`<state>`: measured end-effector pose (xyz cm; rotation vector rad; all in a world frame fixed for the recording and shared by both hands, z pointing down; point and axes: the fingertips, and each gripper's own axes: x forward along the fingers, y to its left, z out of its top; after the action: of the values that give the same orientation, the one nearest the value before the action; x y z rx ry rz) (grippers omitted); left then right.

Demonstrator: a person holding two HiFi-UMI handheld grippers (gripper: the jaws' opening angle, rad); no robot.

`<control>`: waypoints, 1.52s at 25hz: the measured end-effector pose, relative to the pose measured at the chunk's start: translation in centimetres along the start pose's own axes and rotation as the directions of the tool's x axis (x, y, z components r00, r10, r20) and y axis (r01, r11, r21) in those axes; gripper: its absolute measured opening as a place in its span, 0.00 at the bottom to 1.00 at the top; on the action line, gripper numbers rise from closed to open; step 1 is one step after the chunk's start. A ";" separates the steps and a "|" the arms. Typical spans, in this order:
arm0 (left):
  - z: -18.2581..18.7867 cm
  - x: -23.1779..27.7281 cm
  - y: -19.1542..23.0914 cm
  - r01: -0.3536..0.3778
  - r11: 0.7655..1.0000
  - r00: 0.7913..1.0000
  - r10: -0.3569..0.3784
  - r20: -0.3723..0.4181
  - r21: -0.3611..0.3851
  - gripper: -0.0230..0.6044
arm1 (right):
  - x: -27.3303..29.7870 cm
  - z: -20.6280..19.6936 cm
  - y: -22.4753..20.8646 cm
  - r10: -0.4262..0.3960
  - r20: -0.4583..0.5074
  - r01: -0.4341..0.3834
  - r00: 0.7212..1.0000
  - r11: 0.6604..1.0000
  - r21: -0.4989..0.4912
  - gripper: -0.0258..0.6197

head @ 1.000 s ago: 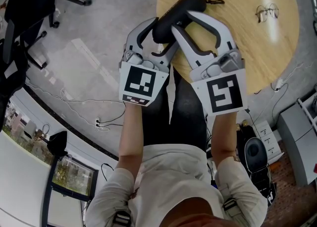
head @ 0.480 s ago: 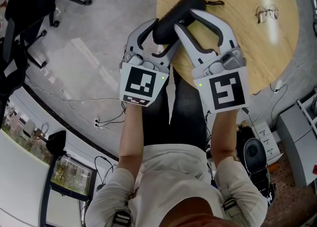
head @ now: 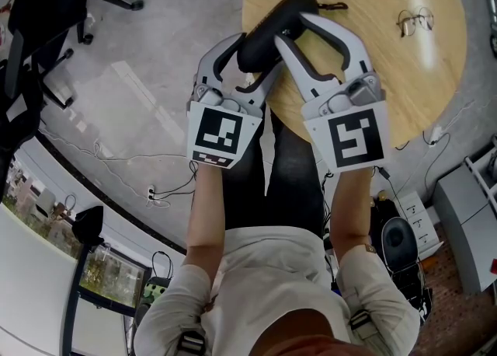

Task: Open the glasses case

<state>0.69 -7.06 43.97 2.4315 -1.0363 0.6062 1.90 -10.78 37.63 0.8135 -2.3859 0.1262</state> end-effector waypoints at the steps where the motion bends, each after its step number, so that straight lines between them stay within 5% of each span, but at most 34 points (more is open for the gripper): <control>1: 0.0 0.0 0.0 -0.001 1.000 1.000 0.001 0.001 -0.001 0.51 | 0.0 0.0 -0.1 0.001 0.002 -0.001 1.000 1.000 -0.001 0.27; 38: -0.7 0.0 -0.4 -0.015 0.999 1.000 0.015 -0.002 -0.040 0.51 | 0.4 -0.7 -4.0 -0.079 0.056 0.075 0.995 0.994 0.076 0.21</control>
<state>0.80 -6.45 44.52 2.3896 -1.0572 0.5870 4.35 -14.01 38.08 0.9554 -2.4134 0.1622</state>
